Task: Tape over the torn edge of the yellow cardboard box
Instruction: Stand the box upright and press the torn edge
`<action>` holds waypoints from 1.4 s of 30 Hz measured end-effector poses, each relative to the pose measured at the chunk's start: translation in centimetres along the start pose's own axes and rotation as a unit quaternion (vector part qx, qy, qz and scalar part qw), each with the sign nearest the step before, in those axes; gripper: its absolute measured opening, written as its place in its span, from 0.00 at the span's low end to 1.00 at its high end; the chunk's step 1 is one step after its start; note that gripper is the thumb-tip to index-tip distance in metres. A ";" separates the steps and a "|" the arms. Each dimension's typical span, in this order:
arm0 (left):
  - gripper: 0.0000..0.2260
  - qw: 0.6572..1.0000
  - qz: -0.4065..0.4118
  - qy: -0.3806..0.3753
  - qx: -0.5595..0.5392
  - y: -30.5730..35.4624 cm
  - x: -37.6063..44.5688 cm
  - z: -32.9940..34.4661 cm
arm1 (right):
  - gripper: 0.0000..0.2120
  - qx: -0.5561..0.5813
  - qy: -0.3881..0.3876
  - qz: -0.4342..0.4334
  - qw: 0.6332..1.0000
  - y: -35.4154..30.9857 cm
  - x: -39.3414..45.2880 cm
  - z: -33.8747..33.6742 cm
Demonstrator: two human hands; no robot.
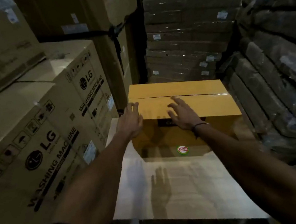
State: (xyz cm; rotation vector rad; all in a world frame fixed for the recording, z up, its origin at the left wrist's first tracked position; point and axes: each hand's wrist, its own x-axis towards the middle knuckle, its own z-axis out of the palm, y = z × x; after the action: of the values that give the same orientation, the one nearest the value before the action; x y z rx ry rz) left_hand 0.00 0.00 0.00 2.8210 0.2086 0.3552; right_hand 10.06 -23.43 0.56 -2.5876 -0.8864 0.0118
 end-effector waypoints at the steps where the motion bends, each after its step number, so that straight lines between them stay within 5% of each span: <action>1: 0.23 1.000 -0.008 -0.019 0.009 -0.1 0.2 0.4 | 0.22 -0.007 -0.022 -0.007 1.000 -0.5 0.7 1.0; 9: 0.23 0.994 0.001 -0.109 0.027 -1.9 1.7 6.6 | 0.23 -0.016 -0.097 -0.031 0.995 -3.4 5.0 7.7; 17: 0.32 0.998 -0.026 -0.047 0.043 -1.2 0.5 11.6 | 0.21 0.024 0.002 0.024 0.999 3.8 3.5 8.5; 28: 0.33 0.995 0.029 -0.090 0.038 8.5 5.1 15.7 | 0.22 0.065 0.115 0.177 0.975 13.9 -1.7 4.9; 36: 0.31 0.991 0.064 -0.109 0.038 17.0 7.2 17.9 | 0.28 -0.005 0.119 0.252 0.960 20.1 -3.3 2.5; 42: 0.30 0.993 0.019 -0.109 0.046 17.1 7.1 17.2 | 0.31 -0.039 0.070 0.195 0.977 19.3 -0.8 3.3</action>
State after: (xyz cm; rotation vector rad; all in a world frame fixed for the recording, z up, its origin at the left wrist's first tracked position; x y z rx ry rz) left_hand 13.17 -19.51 -9.25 2.9291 0.1266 0.0437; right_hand 20.24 -36.51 -9.82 -2.7536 -0.3256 -0.0947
